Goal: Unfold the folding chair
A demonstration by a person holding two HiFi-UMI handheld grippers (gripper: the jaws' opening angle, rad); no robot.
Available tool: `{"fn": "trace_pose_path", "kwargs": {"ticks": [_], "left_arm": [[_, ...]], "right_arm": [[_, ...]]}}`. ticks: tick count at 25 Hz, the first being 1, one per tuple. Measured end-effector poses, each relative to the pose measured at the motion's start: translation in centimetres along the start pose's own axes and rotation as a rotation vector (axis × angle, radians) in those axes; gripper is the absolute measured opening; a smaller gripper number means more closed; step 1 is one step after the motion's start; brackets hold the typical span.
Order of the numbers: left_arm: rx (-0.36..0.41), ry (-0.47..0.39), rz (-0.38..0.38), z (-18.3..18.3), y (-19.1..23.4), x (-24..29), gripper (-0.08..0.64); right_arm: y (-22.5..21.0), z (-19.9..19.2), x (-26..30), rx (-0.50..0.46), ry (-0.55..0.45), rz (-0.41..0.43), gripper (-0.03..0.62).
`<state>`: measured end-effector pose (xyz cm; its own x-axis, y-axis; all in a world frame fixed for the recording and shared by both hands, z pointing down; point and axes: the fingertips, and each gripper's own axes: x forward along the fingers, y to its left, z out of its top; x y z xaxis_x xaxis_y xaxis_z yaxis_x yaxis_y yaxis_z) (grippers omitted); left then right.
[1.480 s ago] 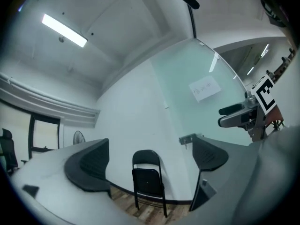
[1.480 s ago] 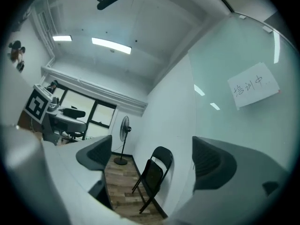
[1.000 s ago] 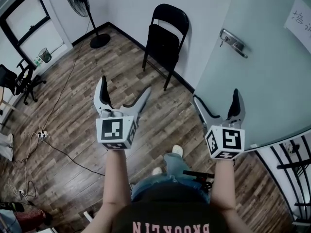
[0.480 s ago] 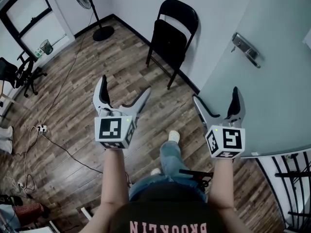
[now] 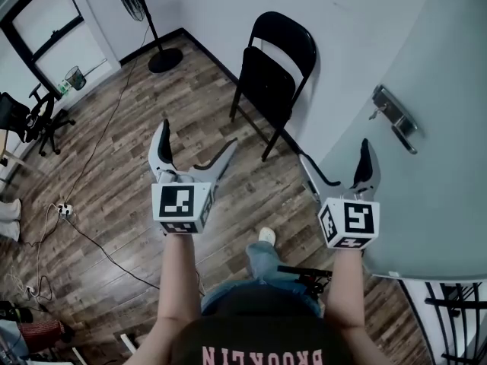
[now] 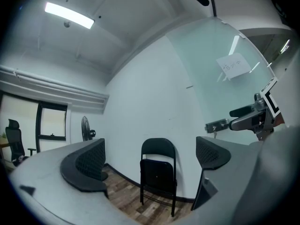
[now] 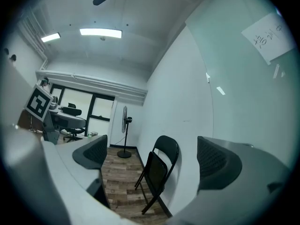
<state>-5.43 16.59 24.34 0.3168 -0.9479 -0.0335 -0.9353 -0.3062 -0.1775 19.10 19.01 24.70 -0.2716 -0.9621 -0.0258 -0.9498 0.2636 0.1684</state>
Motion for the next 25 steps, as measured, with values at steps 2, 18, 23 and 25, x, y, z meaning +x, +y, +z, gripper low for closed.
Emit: {"fn": "trace_pose_path", "kwargs": {"ticks": [2,18,23,25], "left_arm": [[0.009,0.005,0.003,0.0,-0.3,3.0,0.571],[-0.108,0.01,0.007,-0.2,-1.1,17.2,0.571],[-0.148,0.015,-0.006,-0.6,-1.4,18.5,0.571],[-0.143,0.032,-0.015,-1.2,-1.5,19.6,0.571]], "right_arm": [[-1.7,-0.3,2.5,0.005,0.0,0.012,0.574],[-9.8,-2.6,14.2,-0.031,0.036,0.084,0.572],[-10.6,-3.3,15.2,-0.018,0.051,0.093,0.572],[-11.2,-3.8,16.1,-0.006,0.059,0.087,0.572]]}}
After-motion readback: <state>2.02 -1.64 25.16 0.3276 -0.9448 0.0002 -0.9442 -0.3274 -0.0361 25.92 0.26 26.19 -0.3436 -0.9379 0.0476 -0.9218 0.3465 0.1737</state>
